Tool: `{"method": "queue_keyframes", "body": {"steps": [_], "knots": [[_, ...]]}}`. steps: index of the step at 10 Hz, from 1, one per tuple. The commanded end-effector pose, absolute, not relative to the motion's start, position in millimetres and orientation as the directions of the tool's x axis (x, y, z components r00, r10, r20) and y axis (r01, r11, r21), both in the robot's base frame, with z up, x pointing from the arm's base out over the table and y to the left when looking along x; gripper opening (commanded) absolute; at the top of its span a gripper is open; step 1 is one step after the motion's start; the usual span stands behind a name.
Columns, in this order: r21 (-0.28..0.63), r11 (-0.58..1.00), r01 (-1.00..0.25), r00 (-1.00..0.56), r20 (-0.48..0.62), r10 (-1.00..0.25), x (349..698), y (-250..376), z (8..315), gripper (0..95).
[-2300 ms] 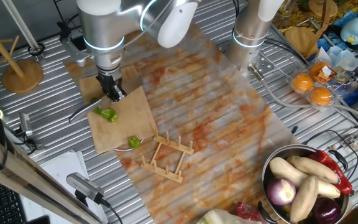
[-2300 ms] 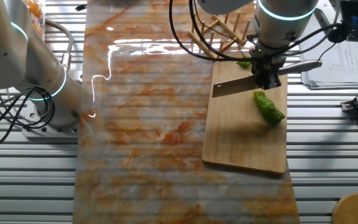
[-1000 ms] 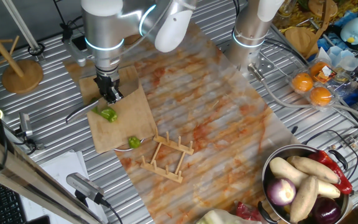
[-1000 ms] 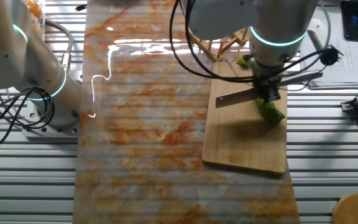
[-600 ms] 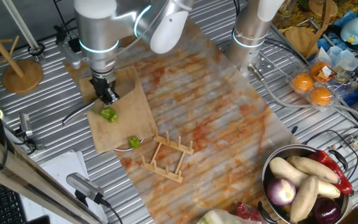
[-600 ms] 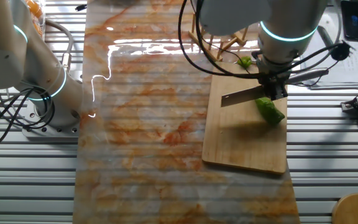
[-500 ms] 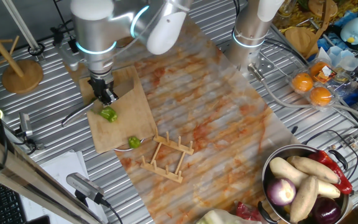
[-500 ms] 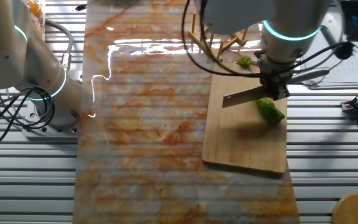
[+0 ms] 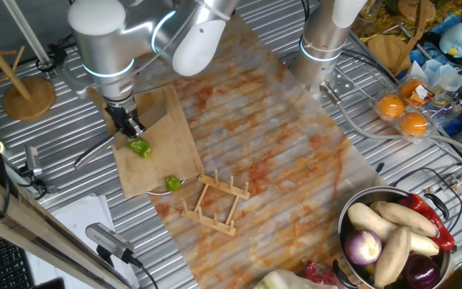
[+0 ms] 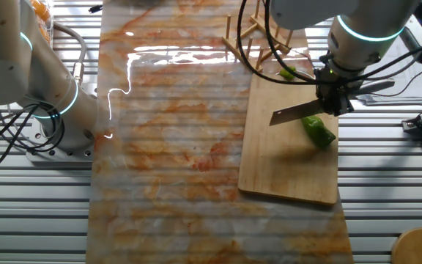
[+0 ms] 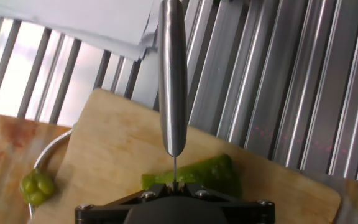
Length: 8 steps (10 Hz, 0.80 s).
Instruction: Chop the chili peppers
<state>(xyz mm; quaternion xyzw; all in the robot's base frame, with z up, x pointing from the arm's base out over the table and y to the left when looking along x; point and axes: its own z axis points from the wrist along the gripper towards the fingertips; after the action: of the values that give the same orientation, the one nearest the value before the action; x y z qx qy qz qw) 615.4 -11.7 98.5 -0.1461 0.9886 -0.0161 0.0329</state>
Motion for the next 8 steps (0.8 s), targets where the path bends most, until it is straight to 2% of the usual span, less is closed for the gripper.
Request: {"method": "queue_keyframes", "body": {"steps": [1,8], "knots": [[-0.026,0.956,-0.291,-0.954,-0.061,-0.292,609.6,-12.6,93.4,0.0],[-0.032,0.956,-0.291,-0.955,-0.057,-0.293,612.0,-6.9,78.4,0.0]]}}
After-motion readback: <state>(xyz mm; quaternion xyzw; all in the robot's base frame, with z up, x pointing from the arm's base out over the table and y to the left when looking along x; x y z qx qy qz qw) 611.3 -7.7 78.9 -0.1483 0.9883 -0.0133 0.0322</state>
